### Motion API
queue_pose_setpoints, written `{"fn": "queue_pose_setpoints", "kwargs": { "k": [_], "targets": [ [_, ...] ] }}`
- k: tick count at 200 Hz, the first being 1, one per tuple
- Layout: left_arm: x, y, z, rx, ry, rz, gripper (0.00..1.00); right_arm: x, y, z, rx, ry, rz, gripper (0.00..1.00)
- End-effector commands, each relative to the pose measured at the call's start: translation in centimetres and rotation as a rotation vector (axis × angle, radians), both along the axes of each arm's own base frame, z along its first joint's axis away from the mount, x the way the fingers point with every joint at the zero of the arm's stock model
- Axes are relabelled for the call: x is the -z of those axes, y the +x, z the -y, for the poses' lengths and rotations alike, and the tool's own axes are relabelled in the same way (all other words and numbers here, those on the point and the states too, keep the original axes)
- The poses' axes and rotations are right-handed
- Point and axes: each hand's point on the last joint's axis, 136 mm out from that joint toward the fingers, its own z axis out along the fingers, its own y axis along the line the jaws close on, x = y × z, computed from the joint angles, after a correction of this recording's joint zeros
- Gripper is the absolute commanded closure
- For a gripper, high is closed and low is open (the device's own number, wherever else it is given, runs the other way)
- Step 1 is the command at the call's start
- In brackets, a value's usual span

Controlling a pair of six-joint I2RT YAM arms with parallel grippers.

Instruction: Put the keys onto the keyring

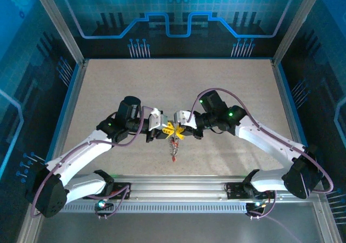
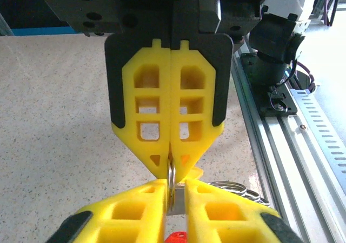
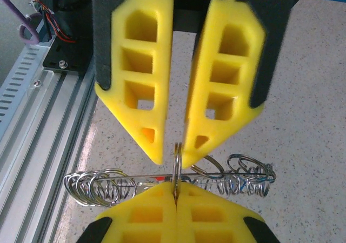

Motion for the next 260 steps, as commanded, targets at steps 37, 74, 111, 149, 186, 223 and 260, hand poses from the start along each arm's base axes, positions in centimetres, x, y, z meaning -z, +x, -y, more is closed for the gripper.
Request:
{"fn": "queue_pose_setpoints", "kwargs": {
  "k": [37, 74, 111, 149, 186, 223, 260],
  "targets": [
    [-1.7, -0.8, 0.6, 0.052, -0.032, 0.019, 0.97, -2.7, -0.3, -0.7, -0.044, 0.069, 0.041, 1.0],
    [-2.1, -1.0, 0.5, 0.049, -0.046, 0.026, 1.0, -3.2, -0.3, -0.5, -0.032, 0.102, 0.041, 0.96],
    [-4.4, -0.4, 0.5, 0.003, -0.17, 0.053, 1.0, -4.0, 0.0, 0.7, 0.0, 0.181, 0.028, 0.91],
    [-6.0, -0.3, 0.6, 0.027, -0.304, 0.03, 1.0, -4.1, -0.1, 0.8, 0.0, 0.197, 0.027, 0.88],
    [-6.4, -0.1, 0.7, 0.025, -0.366, 0.037, 1.0, -4.1, -0.4, 0.6, -0.016, 0.208, 0.015, 0.89],
    [-6.5, 0.0, 0.7, 0.015, -0.4, 0.042, 1.0, -4.0, -0.2, 0.1, -0.029, 0.231, -0.007, 0.87],
    [-6.6, 0.5, 0.8, -0.002, -0.418, 0.052, 1.0, -3.7, 0.1, -0.2, -0.019, 0.246, -0.021, 0.84]
  ]
}}
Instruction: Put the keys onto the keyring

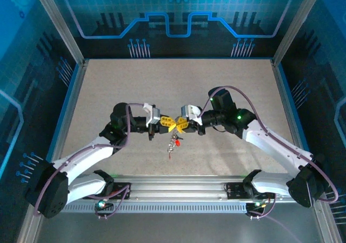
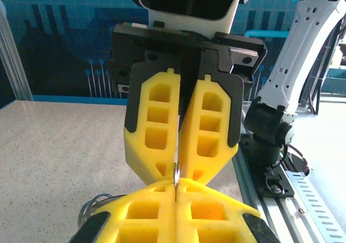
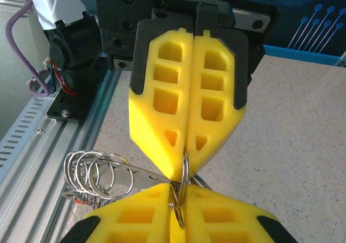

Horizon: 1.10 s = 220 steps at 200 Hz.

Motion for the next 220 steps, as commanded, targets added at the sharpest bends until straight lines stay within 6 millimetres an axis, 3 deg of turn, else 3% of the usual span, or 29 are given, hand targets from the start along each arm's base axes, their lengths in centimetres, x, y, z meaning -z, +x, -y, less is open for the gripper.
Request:
{"fn": "queue_pose_setpoints", "kwargs": {
  "k": [1, 53, 91, 101, 156, 220],
  "targets": [
    [-2.2, -0.1, 0.1, 0.009, -0.075, 0.088, 1.0, 0.2, -0.1, -0.4, -0.022, 0.029, -0.036, 0.84],
    [-2.6, 0.6, 0.2, -0.013, -0.113, 0.106, 1.0, 0.4, 0.4, -0.2, -0.003, 0.031, -0.056, 0.87],
    [-2.1, 1.5, 0.2, -0.056, -0.094, 0.073, 1.0, 0.4, 0.5, 0.4, 0.007, 0.017, -0.058, 1.0],
    [-1.6, 1.7, 0.2, -0.065, -0.065, 0.053, 0.91, 0.5, 0.4, 0.7, 0.0, -0.014, -0.048, 1.0],
    [1.5, 1.1, -0.2, -0.074, 0.176, 0.054, 0.85, 1.0, 0.4, 1.3, 0.007, -0.133, -0.018, 1.0],
    [1.9, 0.3, 0.3, -0.018, 0.213, 0.018, 0.77, 1.0, 0.0, 0.2, -0.042, -0.165, -0.015, 1.0]
  ]
}}
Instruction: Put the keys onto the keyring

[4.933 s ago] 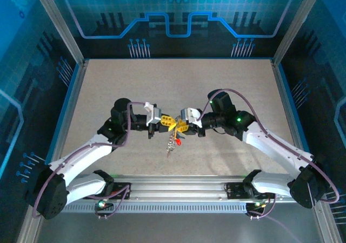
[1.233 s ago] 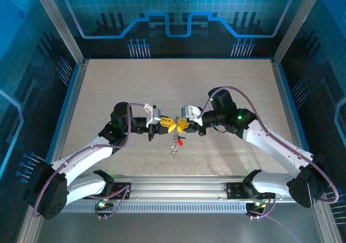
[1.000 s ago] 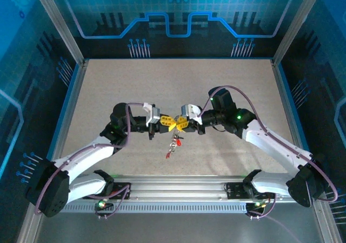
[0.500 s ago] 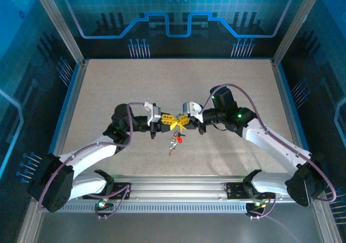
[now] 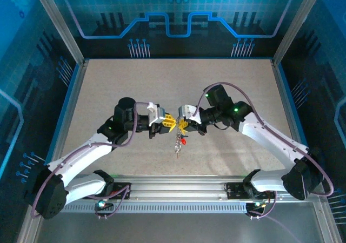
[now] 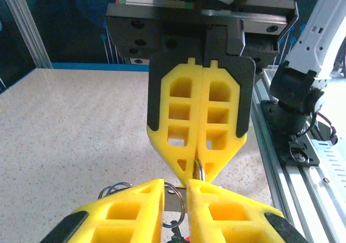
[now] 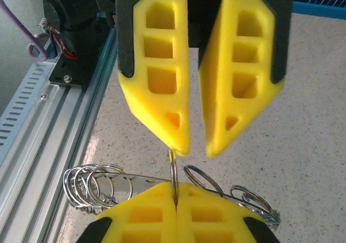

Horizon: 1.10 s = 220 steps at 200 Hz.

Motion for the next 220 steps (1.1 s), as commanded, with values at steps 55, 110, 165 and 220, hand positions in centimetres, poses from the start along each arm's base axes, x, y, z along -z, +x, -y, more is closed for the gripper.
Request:
{"fn": "queue_pose_setpoints", "kwargs": {
  "k": [55, 110, 165, 220],
  "targets": [
    [-0.4, -1.8, 0.2, 0.066, 0.034, -0.034, 0.65, -0.5, -0.6, -0.8, -0.038, -0.018, 0.024, 1.0],
    [-0.7, -2.5, -0.1, 0.078, 0.025, -0.04, 0.59, 0.4, -0.5, -0.9, -0.038, -0.042, 0.019, 1.0],
    [0.8, -1.9, 0.5, 0.07, 0.061, -0.093, 0.65, -0.8, -0.8, -1.8, -0.064, 0.002, 0.03, 1.0],
    [1.2, -1.8, 0.7, 0.078, 0.127, -0.102, 0.95, -0.7, -0.5, -2.3, -0.062, 0.02, 0.014, 1.0]
  ]
}}
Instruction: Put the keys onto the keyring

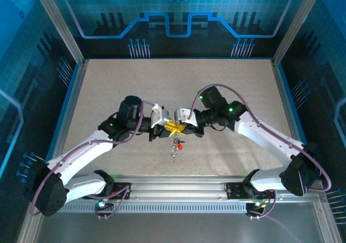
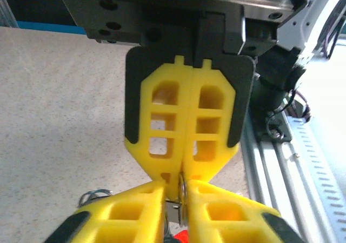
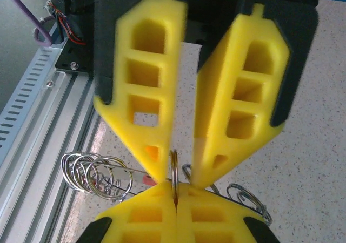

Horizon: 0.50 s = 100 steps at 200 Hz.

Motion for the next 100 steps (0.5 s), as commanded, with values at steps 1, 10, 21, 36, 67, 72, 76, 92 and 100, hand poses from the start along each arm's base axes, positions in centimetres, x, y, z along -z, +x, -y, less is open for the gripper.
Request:
{"fn": "queue_pose_setpoints", "kwargs": {
  "k": [1, 10, 21, 36, 67, 72, 76, 92, 100],
  "targets": [
    [-0.3, -0.7, 0.4, 0.043, 0.015, 0.014, 0.96, -1.8, 0.0, -1.5, -0.033, 0.071, 0.014, 1.0],
    [-0.5, -0.8, 0.3, 0.045, 0.01, 0.021, 1.0, -1.8, 0.1, -1.6, -0.031, 0.079, 0.013, 1.0],
    [-0.6, -0.9, 0.2, 0.043, 0.007, 0.03, 1.0, -1.9, 0.2, -1.7, -0.032, 0.089, 0.008, 1.0],
    [-0.4, -1.1, 0.0, 0.043, 0.008, 0.061, 1.0, -2.3, 0.1, -1.5, -0.039, 0.107, 0.0, 1.0],
    [-1.0, -1.2, -0.6, 0.008, 0.007, 0.108, 1.0, -2.8, 0.2, -0.7, -0.024, 0.157, -0.027, 0.93],
    [-1.2, -1.2, -0.7, 0.001, -0.007, 0.116, 1.0, -2.9, 0.2, -0.4, -0.023, 0.166, -0.031, 0.92],
    [-1.4, -1.2, -0.7, -0.003, -0.02, 0.124, 1.0, -3.0, 0.1, -0.3, -0.024, 0.172, -0.036, 0.91],
    [-2.2, -0.8, -0.7, -0.036, -0.078, 0.152, 1.0, -2.9, 0.0, 0.1, -0.016, 0.182, -0.047, 0.89],
    [-2.7, -0.5, -0.7, -0.061, -0.105, 0.161, 1.0, -2.8, -0.1, 0.2, -0.012, 0.181, -0.049, 0.89]
  ]
}}
